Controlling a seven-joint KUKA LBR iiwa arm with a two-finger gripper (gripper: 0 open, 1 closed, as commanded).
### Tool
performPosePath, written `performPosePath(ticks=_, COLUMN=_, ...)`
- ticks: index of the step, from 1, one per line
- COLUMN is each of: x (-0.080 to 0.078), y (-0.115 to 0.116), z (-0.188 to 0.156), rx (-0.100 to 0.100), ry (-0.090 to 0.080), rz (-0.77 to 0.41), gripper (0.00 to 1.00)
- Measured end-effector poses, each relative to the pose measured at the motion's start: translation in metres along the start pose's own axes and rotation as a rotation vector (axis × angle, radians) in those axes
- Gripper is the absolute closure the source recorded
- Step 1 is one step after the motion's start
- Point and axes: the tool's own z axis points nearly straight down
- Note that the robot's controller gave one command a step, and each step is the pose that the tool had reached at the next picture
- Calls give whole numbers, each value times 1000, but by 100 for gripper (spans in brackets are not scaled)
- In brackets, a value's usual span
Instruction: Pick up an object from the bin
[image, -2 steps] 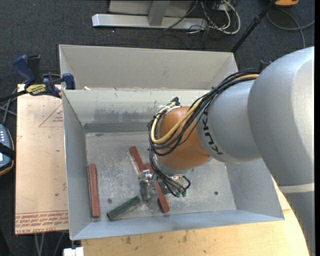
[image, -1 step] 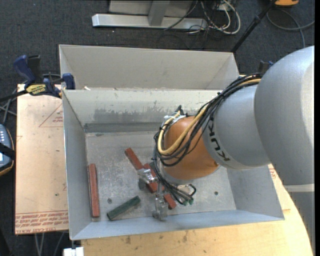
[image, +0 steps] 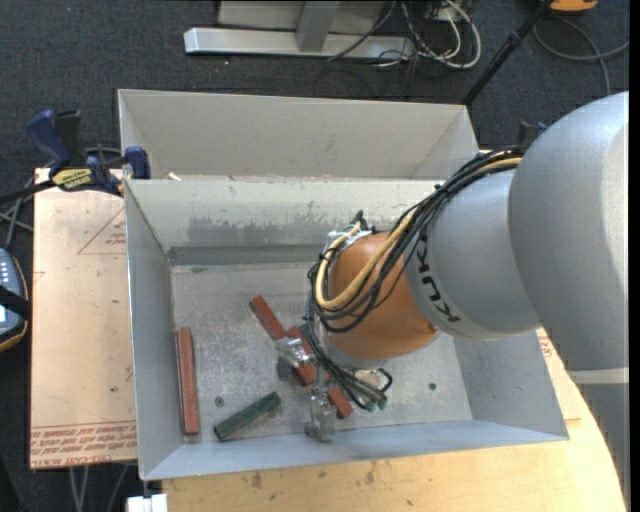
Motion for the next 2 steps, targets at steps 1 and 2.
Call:
performPosePath(ticks=1, x=-15, y=31, z=1, rx=1, ry=8, rz=29, gripper=0)
performPosePath(ticks=2, x=-20, y=61, z=2, rx=-2, ry=17, rz=-35, gripper=100)
